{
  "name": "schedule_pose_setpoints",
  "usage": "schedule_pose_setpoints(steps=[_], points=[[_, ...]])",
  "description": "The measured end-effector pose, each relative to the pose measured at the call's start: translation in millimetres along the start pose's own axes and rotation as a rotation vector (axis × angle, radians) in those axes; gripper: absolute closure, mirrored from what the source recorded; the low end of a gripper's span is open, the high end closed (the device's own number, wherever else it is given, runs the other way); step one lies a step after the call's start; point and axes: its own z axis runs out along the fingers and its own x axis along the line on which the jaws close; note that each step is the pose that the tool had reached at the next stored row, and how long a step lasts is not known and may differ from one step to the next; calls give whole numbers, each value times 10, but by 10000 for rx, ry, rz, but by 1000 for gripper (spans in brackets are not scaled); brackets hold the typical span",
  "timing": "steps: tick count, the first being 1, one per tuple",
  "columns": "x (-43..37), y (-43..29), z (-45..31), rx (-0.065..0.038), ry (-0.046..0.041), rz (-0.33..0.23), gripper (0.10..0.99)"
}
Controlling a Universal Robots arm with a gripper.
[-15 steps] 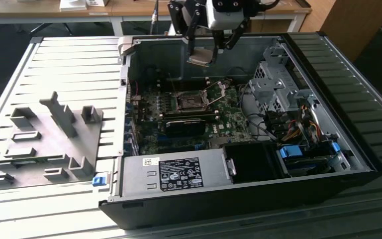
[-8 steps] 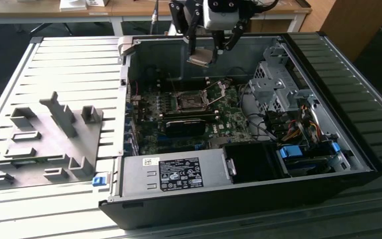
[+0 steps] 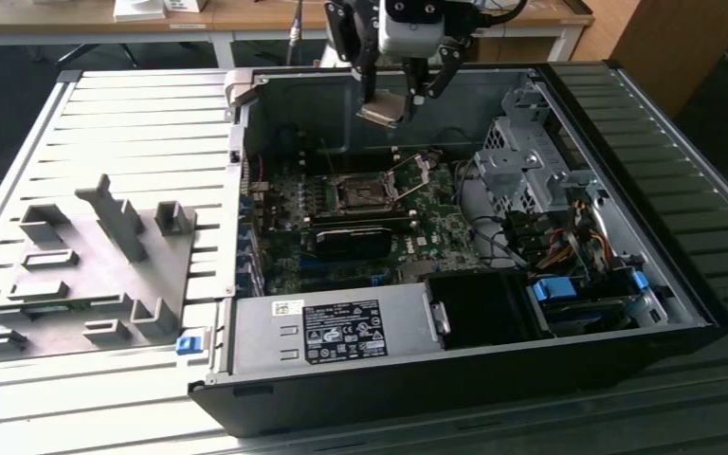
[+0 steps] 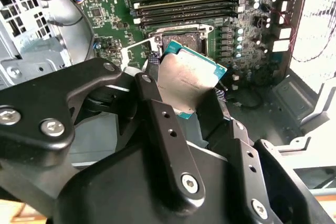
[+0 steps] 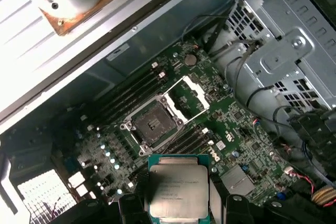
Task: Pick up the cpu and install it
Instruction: 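Place the cpu into insertion slot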
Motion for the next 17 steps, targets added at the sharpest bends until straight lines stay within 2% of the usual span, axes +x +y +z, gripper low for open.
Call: schedule_pose_setpoints(steps=[12,17], points=[[5,6,7,-40,-70,926,549],[5,6,8,-49,-84,1122,549]])
